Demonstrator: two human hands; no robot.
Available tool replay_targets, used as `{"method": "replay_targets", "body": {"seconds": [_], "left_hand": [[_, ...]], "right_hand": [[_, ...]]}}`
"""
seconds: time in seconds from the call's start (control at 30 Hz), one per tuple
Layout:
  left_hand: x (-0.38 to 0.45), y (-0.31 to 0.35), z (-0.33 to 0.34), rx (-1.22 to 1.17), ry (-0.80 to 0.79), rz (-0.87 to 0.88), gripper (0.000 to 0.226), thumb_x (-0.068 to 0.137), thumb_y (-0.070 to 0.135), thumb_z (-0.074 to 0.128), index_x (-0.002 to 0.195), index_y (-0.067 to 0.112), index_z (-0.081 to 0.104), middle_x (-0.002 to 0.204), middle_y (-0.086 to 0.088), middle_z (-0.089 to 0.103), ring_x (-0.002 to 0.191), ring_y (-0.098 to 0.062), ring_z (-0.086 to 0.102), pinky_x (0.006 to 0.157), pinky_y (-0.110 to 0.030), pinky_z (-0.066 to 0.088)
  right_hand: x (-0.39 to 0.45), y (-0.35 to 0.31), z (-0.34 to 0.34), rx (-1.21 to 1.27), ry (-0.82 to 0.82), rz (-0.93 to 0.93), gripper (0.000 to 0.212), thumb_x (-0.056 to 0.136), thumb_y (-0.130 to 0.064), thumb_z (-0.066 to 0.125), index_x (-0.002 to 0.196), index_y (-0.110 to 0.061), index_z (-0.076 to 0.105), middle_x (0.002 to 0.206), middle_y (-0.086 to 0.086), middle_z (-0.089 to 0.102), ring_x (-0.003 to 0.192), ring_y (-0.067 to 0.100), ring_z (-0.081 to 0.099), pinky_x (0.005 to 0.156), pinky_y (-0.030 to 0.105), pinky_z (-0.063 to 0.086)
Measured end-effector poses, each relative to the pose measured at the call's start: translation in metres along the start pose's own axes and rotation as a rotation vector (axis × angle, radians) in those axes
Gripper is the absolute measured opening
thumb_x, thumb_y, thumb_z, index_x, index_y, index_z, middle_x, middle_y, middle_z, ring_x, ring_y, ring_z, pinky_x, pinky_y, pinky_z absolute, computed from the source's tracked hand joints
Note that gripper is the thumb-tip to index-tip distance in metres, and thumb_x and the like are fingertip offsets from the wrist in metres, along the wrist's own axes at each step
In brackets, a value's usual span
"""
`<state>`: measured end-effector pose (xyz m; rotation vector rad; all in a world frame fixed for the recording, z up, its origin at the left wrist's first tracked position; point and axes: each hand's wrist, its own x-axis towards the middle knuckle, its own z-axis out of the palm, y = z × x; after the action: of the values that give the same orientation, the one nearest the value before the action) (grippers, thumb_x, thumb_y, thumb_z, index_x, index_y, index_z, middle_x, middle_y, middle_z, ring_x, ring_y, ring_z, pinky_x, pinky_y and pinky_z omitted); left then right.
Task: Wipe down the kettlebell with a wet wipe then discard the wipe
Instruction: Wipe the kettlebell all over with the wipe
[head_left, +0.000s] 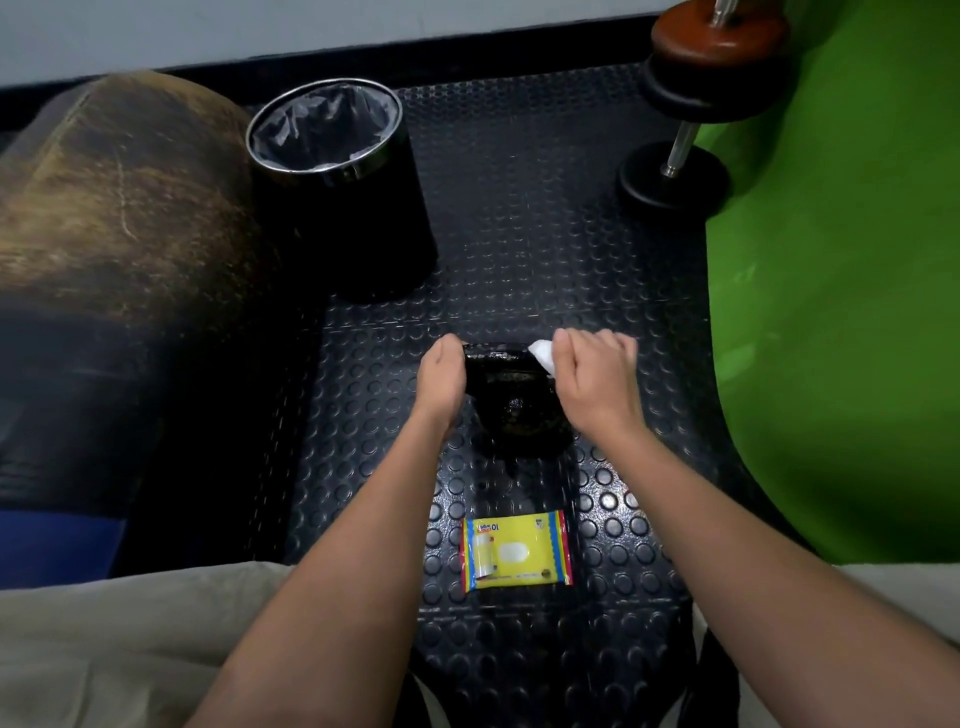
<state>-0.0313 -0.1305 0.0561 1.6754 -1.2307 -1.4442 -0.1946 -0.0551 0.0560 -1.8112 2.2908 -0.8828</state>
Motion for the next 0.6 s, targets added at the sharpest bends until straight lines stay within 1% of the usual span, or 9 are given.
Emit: {"method": "replay_targets", "body": {"seconds": [0.1, 0.17, 0.27, 0.3, 0.37, 0.43, 0.47, 0.53, 0.6], "left_hand": [[-0.001, -0.001, 0.000, 0.001, -0.002, 0.013, 0.019, 0.099, 0.025, 0.029, 0.088, 0.016, 0.041, 0.089, -0.005, 0.041, 0.081, -0.017, 0.037, 0.069, -0.033, 0.034], [0.000, -0.002, 0.000, -0.009, 0.000, 0.010, 0.019, 0.100, 0.026, 0.029, 0.089, 0.017, 0.042, 0.090, -0.006, 0.042, 0.082, -0.017, 0.038, 0.070, -0.032, 0.034], [0.002, -0.004, 0.000, -0.022, 0.009, 0.000, 0.021, 0.099, 0.028, 0.029, 0.091, 0.017, 0.045, 0.091, -0.006, 0.045, 0.084, -0.018, 0.041, 0.070, -0.033, 0.036], [0.002, -0.005, 0.000, -0.023, 0.012, 0.003, 0.022, 0.098, 0.029, 0.029, 0.091, 0.018, 0.047, 0.091, -0.006, 0.047, 0.084, -0.018, 0.043, 0.071, -0.033, 0.036], [0.002, -0.007, 0.001, -0.031, 0.021, 0.004, 0.024, 0.098, 0.030, 0.029, 0.092, 0.018, 0.048, 0.092, -0.005, 0.049, 0.085, -0.018, 0.045, 0.072, -0.034, 0.038], [0.001, -0.007, 0.001, -0.043, 0.035, -0.006, 0.023, 0.097, 0.030, 0.029, 0.092, 0.018, 0.048, 0.092, -0.005, 0.049, 0.085, -0.018, 0.045, 0.072, -0.034, 0.038], [0.001, -0.007, 0.001, -0.048, 0.043, -0.013, 0.023, 0.096, 0.030, 0.029, 0.091, 0.018, 0.048, 0.092, -0.004, 0.049, 0.085, -0.017, 0.044, 0.073, -0.035, 0.038], [0.000, -0.006, 0.000, -0.052, 0.055, -0.025, 0.022, 0.095, 0.030, 0.029, 0.090, 0.018, 0.047, 0.091, -0.004, 0.048, 0.085, -0.017, 0.044, 0.074, -0.035, 0.038], [0.000, -0.005, 0.000, -0.051, 0.066, -0.037, 0.021, 0.095, 0.030, 0.028, 0.088, 0.018, 0.045, 0.091, -0.003, 0.046, 0.084, -0.017, 0.042, 0.074, -0.035, 0.038]], "right_hand": [[-0.009, 0.003, 0.007, 0.187, 0.031, 0.197, 0.040, 0.109, -0.033, 0.025, 0.078, -0.022, 0.048, 0.075, -0.010, 0.051, 0.086, 0.019, 0.050, 0.097, 0.039, 0.032], [-0.010, -0.002, 0.009, 0.371, 0.034, 0.422, 0.042, 0.108, -0.039, 0.025, 0.086, -0.019, 0.055, 0.083, -0.003, 0.057, 0.090, 0.021, 0.053, 0.090, 0.040, 0.039], [-0.006, -0.010, 0.006, 0.697, 0.014, 0.744, 0.046, 0.106, -0.044, 0.027, 0.093, -0.013, 0.059, 0.079, 0.002, 0.055, 0.073, 0.017, 0.053, 0.065, 0.035, 0.043], [-0.004, -0.009, 0.008, 0.766, 0.003, 0.818, 0.043, 0.105, -0.044, 0.029, 0.093, -0.014, 0.058, 0.081, 0.001, 0.054, 0.073, 0.015, 0.050, 0.065, 0.034, 0.041], [0.000, -0.006, 0.014, 0.866, -0.039, 0.932, 0.045, 0.100, -0.051, 0.032, 0.104, -0.016, 0.059, 0.098, 0.001, 0.058, 0.088, 0.015, 0.054, 0.079, 0.037, 0.043], [0.002, -0.002, 0.023, 0.930, -0.085, 1.035, 0.067, 0.083, -0.067, 0.034, 0.123, -0.020, 0.060, 0.122, 0.003, 0.060, 0.110, 0.022, 0.056, 0.099, 0.045, 0.044], [0.004, 0.004, 0.031, 0.949, -0.080, 1.079, 0.078, 0.072, -0.073, 0.034, 0.127, -0.023, 0.059, 0.128, 0.004, 0.059, 0.115, 0.025, 0.056, 0.103, 0.050, 0.043], [0.008, 0.022, 0.052, 0.974, -0.062, 1.112, 0.084, 0.064, -0.075, 0.034, 0.127, -0.026, 0.058, 0.129, 0.005, 0.059, 0.115, 0.028, 0.057, 0.102, 0.053, 0.045], [0.012, 0.004, 0.034, 0.941, -0.063, 1.106, 0.070, 0.073, -0.069, 0.034, 0.117, -0.022, 0.062, 0.119, 0.005, 0.063, 0.107, 0.026, 0.060, 0.098, 0.047, 0.047]]}}
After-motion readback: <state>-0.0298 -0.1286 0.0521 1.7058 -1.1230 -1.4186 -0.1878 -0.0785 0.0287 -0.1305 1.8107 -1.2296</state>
